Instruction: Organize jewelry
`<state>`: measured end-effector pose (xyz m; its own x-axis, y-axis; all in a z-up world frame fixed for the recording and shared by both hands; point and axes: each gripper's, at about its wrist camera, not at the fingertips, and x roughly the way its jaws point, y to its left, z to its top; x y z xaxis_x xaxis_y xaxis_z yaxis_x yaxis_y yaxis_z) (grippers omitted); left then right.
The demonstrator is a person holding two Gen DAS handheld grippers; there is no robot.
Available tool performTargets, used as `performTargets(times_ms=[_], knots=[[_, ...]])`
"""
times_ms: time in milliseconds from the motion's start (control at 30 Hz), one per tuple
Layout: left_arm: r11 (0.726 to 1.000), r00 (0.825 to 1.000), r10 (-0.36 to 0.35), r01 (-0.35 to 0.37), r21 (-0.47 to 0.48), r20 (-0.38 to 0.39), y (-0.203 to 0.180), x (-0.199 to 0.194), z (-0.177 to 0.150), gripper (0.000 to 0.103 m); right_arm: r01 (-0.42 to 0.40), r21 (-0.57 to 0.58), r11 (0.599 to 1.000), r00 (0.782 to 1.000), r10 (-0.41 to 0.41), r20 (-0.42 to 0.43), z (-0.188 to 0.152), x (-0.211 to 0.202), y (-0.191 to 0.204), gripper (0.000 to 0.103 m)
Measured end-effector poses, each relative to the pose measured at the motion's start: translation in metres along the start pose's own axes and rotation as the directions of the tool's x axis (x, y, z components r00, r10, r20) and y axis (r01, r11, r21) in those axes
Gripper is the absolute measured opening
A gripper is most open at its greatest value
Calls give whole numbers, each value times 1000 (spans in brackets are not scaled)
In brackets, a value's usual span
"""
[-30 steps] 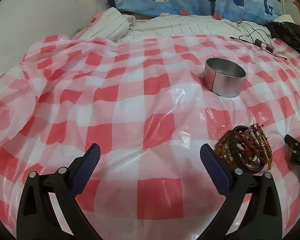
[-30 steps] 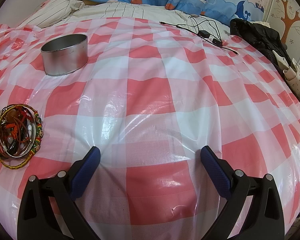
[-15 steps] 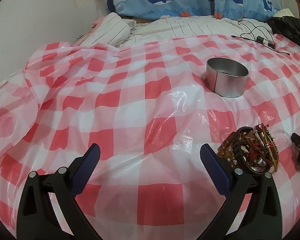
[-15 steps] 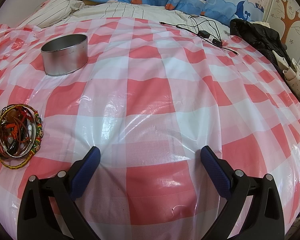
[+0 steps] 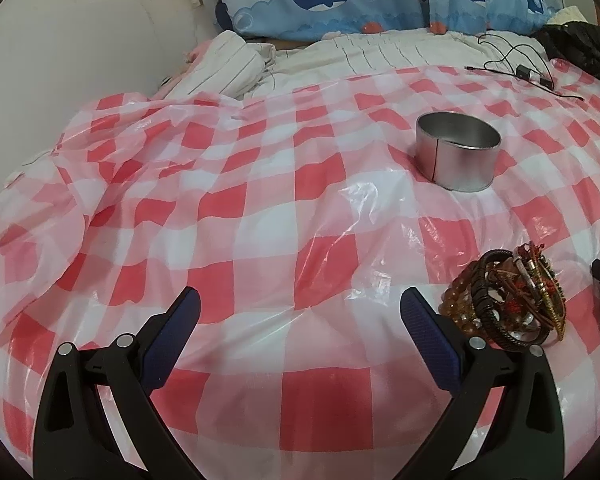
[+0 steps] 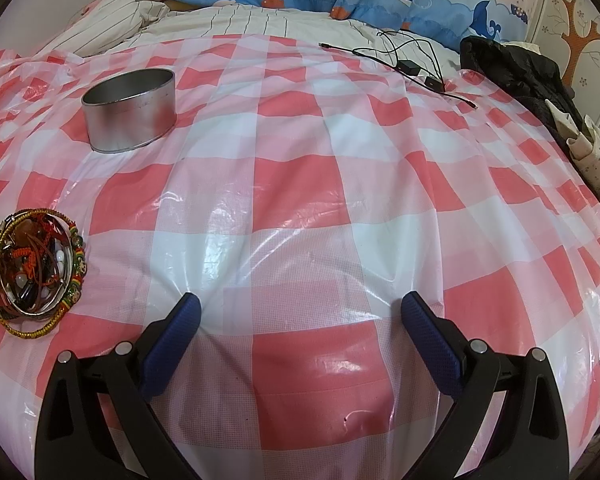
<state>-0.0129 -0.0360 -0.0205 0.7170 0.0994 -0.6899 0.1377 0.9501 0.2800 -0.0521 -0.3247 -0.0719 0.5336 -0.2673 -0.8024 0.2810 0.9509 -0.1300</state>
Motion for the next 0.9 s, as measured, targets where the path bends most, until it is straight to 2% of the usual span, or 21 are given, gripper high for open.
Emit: performTargets(times_ms=[433,900], knots=[[999,998,-44,45,-25,43,2,-21,1,96,-14,10,1000,1000,14,-6,0,1,-1,96],[999,998,-36,37,-22,46,3,-24,3,96,-36,26,999,999,37,-11,0,4,-4,96]])
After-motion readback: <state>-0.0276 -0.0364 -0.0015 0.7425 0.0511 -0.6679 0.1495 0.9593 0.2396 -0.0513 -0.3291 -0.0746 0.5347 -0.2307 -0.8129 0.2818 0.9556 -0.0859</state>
